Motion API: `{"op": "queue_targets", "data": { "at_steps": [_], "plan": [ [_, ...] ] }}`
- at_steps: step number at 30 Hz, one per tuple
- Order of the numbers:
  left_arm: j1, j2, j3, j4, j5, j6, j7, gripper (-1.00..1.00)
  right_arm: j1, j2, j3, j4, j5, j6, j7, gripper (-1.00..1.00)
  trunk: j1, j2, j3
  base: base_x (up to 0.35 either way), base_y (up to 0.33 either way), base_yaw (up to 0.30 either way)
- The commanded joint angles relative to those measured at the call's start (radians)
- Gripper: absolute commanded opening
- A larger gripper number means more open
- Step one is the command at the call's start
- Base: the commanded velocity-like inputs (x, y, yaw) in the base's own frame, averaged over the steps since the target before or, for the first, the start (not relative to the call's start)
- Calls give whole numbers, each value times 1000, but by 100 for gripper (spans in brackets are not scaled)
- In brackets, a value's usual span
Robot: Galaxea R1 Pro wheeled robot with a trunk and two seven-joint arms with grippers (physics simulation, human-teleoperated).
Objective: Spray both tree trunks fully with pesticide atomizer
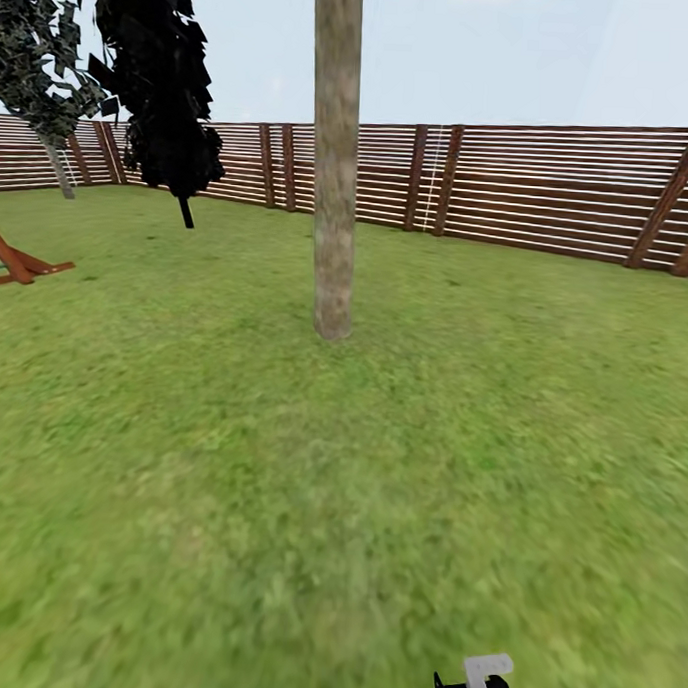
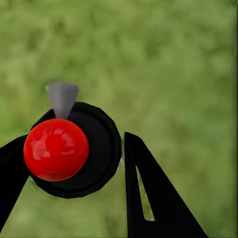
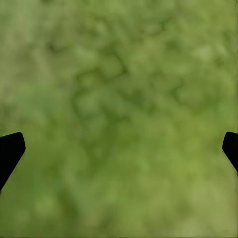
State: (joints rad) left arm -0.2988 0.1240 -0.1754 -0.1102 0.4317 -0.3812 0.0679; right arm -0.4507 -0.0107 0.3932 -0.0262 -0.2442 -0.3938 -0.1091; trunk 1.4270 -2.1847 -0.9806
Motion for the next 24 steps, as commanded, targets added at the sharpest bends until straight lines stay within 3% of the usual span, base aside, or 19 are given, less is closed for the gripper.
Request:
{"op": "queue_targets", "data": {
  "at_steps": [1,24],
  "plan": [
    [0,0,-9,0,4,-2,6,-100,0,0,9,0,-7,-2,-3,100,0,0,-1,340,0,0],
    [0,0,-9,1,4,-2,6,-100,0,2,9,0,-6,-1,-3,100,0,0,-1,340,0,0]
  ]
}}
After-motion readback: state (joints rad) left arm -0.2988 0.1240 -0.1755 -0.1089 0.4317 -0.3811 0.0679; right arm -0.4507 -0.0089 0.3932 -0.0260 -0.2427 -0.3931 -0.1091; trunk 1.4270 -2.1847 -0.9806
